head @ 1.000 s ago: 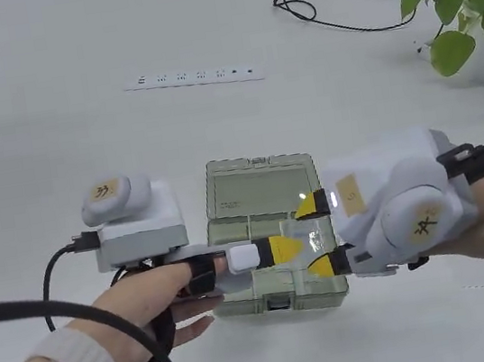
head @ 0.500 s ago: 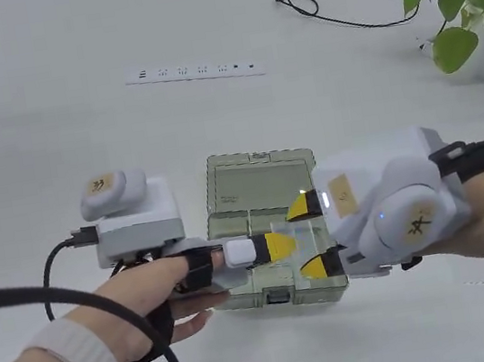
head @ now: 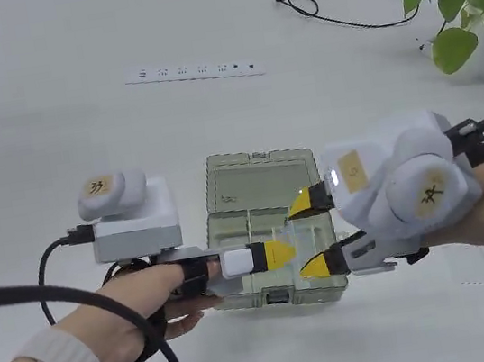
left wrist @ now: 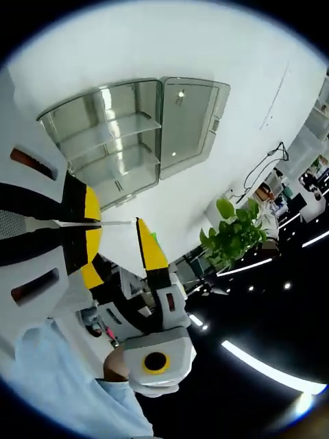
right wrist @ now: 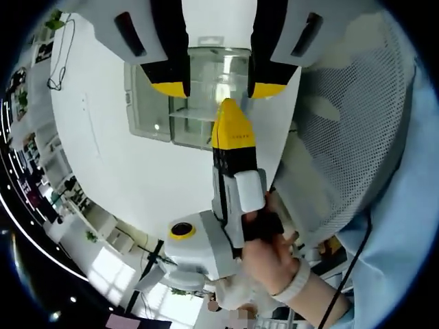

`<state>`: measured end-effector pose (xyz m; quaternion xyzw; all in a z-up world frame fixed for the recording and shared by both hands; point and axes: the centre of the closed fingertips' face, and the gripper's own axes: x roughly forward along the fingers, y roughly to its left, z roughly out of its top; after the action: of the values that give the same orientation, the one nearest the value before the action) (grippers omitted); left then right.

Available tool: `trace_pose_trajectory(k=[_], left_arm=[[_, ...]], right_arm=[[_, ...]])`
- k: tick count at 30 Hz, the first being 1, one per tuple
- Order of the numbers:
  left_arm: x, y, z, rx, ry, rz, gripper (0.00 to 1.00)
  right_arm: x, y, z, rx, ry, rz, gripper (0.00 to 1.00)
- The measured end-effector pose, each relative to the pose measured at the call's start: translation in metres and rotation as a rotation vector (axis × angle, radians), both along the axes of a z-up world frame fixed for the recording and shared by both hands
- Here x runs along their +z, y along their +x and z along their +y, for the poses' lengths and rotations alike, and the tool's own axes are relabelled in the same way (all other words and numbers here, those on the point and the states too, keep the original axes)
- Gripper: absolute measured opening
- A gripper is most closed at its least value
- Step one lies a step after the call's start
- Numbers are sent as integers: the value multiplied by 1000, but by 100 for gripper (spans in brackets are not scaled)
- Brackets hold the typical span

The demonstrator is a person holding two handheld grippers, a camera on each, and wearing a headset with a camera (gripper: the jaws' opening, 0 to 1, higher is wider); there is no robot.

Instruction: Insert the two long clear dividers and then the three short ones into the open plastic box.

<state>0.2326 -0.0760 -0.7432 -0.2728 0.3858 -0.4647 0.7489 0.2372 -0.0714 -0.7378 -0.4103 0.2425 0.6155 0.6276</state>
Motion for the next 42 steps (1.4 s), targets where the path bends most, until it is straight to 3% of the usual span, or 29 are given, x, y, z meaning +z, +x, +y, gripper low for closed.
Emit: trace_pose_trajectory(k=[4,6,9,11,14,16,19,23,25,34,42], left_arm=[[0,-6,1,-80,41,-87,0],[-1,-7,1,-99,51,-109,0],[-1,-11,2,-148,75,-183,0],[-2,-14,3,-188,83,-220,0],[1,-19,1,-235,90,-302,0],[6,-23,-1,-254,77,-338,0],[9,-27,-3,-290,81,-394,0],[7,-31,-5,-332,100,-422,0],[5,-33,-6,-361,117,-451,0],[9,-36,-10,-393,111,-501,0],[10,-40,-15,-413,116,-526,0]], right_arm=[[3,0,-5,-11,5,61,32],[5,-3,-7,-23,14,121,30],[7,-10,-8,-16,19,204,25],[8,-14,-8,-5,13,250,23],[7,-20,-9,13,-3,313,20],[6,-26,-9,25,-13,357,18],[5,-28,-6,30,-18,370,15],[5,-35,-4,48,-35,409,10],[5,-38,-3,58,-40,422,9],[1,-45,-6,81,-81,453,5],[-3,-53,-9,111,-126,475,3]])
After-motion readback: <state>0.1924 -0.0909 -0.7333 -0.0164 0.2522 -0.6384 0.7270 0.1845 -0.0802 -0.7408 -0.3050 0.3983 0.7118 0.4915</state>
